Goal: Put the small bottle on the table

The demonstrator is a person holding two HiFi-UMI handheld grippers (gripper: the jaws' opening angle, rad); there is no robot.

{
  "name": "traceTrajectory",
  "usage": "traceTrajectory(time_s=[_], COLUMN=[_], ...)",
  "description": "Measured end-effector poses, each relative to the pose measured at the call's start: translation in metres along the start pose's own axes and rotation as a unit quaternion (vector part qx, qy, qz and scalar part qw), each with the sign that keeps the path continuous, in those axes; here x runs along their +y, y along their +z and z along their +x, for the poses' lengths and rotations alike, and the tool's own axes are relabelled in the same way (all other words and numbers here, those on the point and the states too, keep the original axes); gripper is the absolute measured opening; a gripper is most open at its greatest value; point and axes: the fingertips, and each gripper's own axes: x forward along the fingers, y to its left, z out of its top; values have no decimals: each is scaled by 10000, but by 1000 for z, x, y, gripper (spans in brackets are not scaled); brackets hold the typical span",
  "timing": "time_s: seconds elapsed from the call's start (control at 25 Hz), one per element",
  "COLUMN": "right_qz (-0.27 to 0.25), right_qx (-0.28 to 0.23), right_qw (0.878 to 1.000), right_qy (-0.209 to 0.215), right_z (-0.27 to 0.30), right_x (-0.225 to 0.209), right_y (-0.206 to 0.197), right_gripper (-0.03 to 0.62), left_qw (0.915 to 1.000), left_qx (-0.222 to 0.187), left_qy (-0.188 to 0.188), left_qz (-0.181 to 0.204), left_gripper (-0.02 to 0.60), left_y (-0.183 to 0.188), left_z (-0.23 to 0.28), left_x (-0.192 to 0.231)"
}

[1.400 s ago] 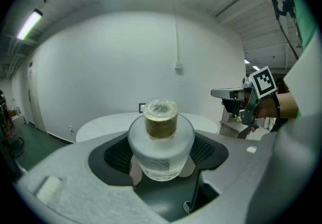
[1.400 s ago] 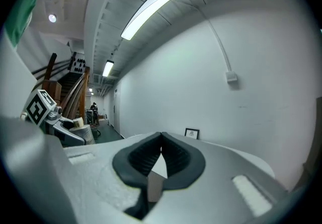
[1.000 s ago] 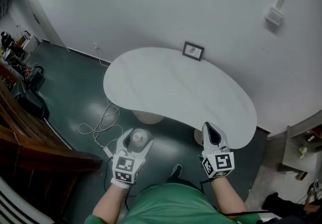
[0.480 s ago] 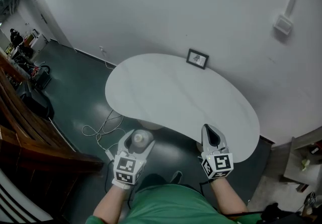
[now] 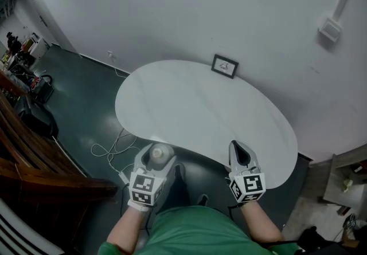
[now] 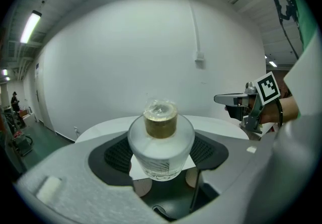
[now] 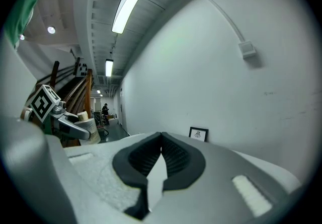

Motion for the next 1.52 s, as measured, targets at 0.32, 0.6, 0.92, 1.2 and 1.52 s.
traceTrajectory(time_s=[0.32, 0.6, 0.92, 1.2, 1.52], right_qz=[-85, -101, -136, -141, -47], right_qx=[231, 321, 368, 341, 520], right_qw=[9990, 9972, 9938, 9903, 9884], right_qy=[-374, -667, -1036, -1343, -1429], right_z=[60, 115, 151, 162, 165], right_x=[-16, -16, -23, -29, -55], right_y=[1, 10, 20, 24, 13], right_gripper=[-3, -2, -2, -2, -2], left_qw=[9992, 9971, 9926, 9876, 9851], left_qx=[-74, -141, -109, -120, 84], left_qy=[-384, -718, -1162, -1500, -1675], left_qz=[43, 201, 343, 444, 391], left_gripper=[344, 344, 344, 344, 345], left_y=[22, 40, 49, 54, 53], left_z=[70, 116, 159, 183, 217], left_x=[50, 95, 115, 117, 104])
